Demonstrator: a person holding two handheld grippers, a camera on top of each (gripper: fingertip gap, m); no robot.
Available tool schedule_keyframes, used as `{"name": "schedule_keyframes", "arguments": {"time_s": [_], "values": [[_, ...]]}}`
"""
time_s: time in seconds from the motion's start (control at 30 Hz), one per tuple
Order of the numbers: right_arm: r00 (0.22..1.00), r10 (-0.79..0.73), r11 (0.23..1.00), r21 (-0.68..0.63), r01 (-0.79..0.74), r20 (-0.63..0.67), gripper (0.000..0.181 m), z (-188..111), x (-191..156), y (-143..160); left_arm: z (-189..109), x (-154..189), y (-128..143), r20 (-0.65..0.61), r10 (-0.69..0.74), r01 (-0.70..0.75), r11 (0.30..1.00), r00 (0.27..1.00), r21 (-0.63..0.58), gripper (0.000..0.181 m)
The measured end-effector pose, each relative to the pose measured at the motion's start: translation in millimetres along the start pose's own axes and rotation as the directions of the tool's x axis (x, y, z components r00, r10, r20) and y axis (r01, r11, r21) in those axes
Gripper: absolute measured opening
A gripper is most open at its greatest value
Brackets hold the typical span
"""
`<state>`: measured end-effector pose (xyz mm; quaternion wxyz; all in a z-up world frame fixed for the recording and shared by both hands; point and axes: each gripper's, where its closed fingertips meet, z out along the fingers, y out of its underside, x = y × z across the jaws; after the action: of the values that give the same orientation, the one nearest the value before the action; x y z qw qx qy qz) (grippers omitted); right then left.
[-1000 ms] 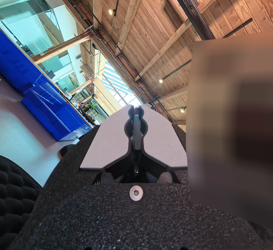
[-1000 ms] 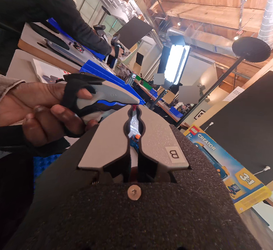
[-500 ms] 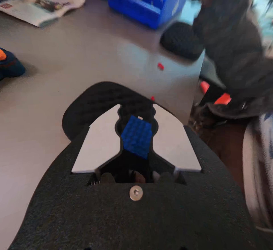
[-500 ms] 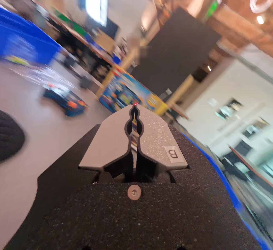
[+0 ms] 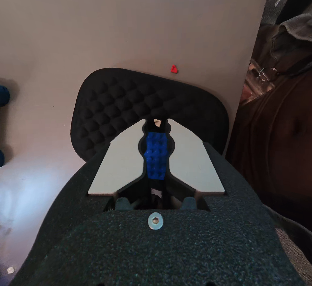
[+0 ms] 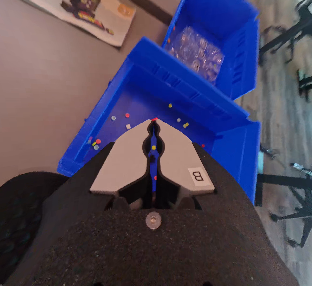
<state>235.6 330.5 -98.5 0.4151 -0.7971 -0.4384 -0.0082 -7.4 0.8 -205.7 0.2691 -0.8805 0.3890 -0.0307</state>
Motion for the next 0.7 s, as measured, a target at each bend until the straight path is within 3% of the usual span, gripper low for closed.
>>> {"name": "schedule_keyframes", "arguments": {"time_s": [0.13,0.37,0.47,0.5,0.53,0.6,0.63,0.67,0.7], "values": [[0.995,0.085,0.993,-0.084,-0.081,0.05,0.022,17,-1,18,1,1,1,-0.036,-0.025,0.025,1.0,0.999,-0.002,0.011],[0.997,0.083,0.997,0.009,-0.083,0.0,0.048,12,5,6,-3,-2,-3,-0.035,-0.067,0.069,0.995,0.997,0.07,0.007],[0.995,-0.036,0.967,0.254,0.013,0.09,0.05,-10,-24,-30,-18,-12,-27,-0.057,-0.176,0.185,0.934,0.983,0.305,0.007],[0.979,-0.127,0.92,0.388,0.057,0.158,0.05,-25,-48,-48,-31,-18,-41,-0.112,-0.246,0.27,0.855,0.963,0.442,0.007],[0.947,-0.239,0.844,0.527,0.095,0.213,0.048,-44,-78,-64,-48,-24,-54,-0.208,-0.318,0.379,0.727,0.925,0.572,0.007],[0.853,-0.472,0.617,0.774,0.139,0.223,0.043,-90,-145,-83,-89,-38,-72,-0.506,-0.373,0.622,0.345,0.778,0.703,0.006],[0.809,-0.558,0.487,0.862,0.14,0.184,0.038,-112,-178,-88,-108,-47,-73,-0.661,-0.348,0.732,0.128,0.665,0.669,0.006],[0.78,-0.611,0.366,0.923,0.124,0.138,0.034,-132,-209,-90,-124,-51,-72,-0.792,-0.266,0.814,-0.043,0.549,0.579,0.006],[0.772,-0.626,0.273,0.958,0.085,0.11,0.031,-149,-236,-92,-132,-54,-69,-0.877,-0.188,0.866,-0.165,0.443,0.473,0.006]]}}
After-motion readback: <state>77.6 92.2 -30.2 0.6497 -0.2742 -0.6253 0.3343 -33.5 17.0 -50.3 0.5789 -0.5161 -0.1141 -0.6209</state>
